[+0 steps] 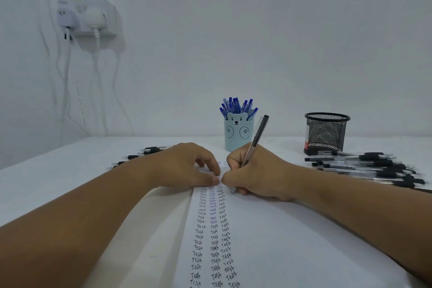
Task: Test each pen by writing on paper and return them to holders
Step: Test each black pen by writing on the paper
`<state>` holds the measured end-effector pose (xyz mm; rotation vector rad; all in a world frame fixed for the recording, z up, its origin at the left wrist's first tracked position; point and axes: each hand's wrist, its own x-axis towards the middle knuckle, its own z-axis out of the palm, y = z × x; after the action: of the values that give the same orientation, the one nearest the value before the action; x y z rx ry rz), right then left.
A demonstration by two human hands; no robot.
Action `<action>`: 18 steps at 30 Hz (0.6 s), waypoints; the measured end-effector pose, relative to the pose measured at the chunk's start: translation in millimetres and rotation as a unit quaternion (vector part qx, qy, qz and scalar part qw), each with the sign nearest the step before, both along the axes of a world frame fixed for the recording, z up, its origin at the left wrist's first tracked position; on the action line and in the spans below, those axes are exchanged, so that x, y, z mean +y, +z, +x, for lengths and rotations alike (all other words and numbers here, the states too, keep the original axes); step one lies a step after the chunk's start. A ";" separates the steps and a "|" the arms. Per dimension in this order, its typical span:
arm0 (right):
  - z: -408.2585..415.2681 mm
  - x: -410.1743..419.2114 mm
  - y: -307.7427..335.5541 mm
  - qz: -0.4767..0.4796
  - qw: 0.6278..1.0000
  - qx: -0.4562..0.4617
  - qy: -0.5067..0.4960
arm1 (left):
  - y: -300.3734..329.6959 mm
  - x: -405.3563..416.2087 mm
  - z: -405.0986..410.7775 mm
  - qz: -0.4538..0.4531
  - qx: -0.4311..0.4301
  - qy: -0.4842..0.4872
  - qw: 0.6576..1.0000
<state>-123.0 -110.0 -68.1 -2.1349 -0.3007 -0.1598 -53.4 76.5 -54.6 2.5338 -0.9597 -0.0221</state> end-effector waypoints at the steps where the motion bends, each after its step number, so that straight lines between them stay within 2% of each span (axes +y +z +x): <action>1: 0.4 0.0 0.0 -0.002 1.000 -0.002 -0.001 | 0.3 -0.3 -0.6 0.002 0.000 0.001 1.000; 18: 2.0 -1.1 -2.4 -0.020 0.999 -0.025 0.008 | 0.1 -0.7 -0.4 0.012 -0.004 -0.002 1.000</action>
<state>-121.0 -111.1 -70.6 -2.1688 -0.3543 -0.2003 -53.8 75.8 -54.4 2.5561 -0.9730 -0.0241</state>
